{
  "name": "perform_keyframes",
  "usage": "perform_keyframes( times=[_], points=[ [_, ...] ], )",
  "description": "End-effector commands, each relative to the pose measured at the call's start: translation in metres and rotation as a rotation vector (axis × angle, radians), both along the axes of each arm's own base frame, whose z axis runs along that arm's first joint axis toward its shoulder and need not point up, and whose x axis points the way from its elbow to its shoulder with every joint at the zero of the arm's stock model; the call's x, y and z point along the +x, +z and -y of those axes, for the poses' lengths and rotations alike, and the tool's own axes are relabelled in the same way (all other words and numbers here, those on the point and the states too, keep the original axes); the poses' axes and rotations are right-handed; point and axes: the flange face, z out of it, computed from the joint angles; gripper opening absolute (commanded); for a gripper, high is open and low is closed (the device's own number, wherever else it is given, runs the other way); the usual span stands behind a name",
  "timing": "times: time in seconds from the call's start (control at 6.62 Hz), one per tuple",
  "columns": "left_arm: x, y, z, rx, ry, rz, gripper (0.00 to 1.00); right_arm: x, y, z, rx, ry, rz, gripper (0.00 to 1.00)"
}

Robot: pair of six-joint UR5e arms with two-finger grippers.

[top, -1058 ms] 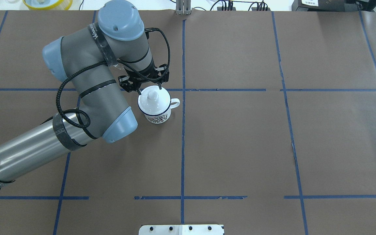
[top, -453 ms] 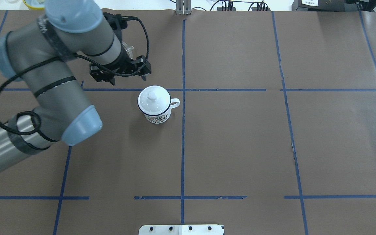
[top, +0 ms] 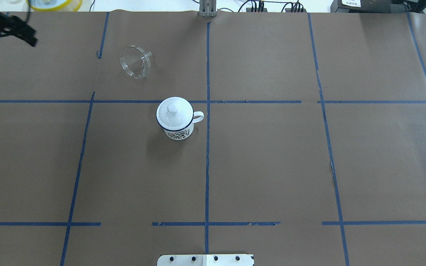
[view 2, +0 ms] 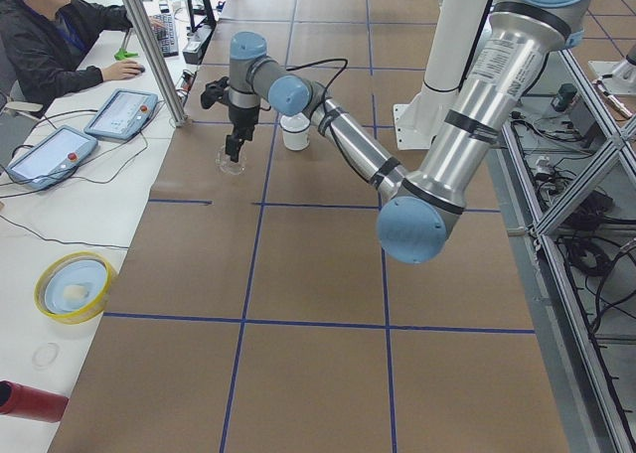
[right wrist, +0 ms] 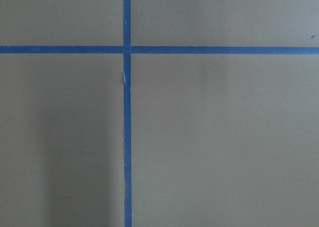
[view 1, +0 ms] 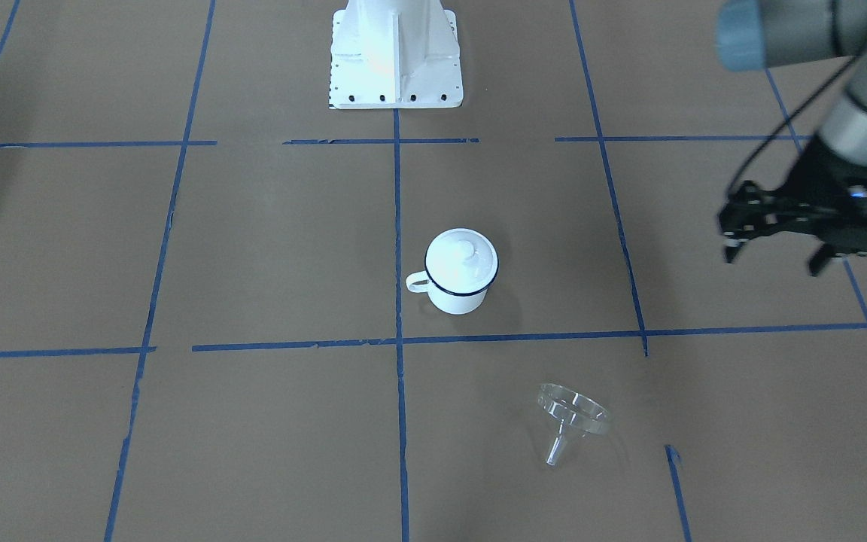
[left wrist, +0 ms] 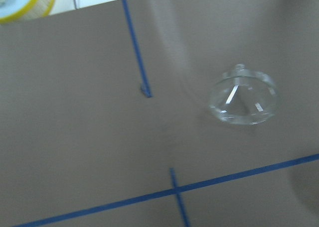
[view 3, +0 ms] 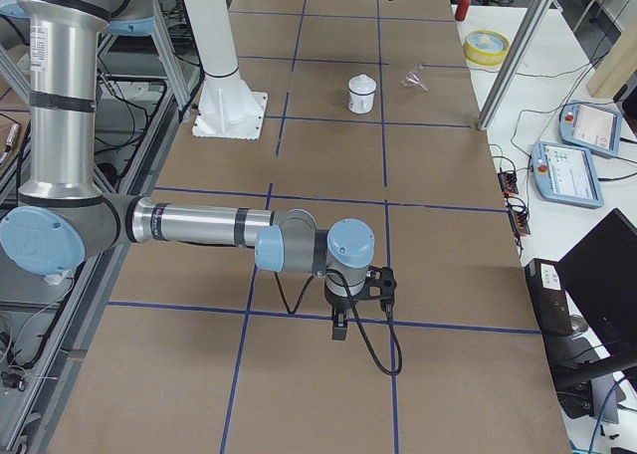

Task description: Remove funnel from cup

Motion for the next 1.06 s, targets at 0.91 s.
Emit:
perform_keyframes(
  times=[0.91],
  points=[
    [-0.168, 0.292, -0.139, -0.262, -0.065, -0.025, 1.0, 0.0, 0.0, 0.0, 0.0, 0.0, 0.0, 1.0]
  ],
)
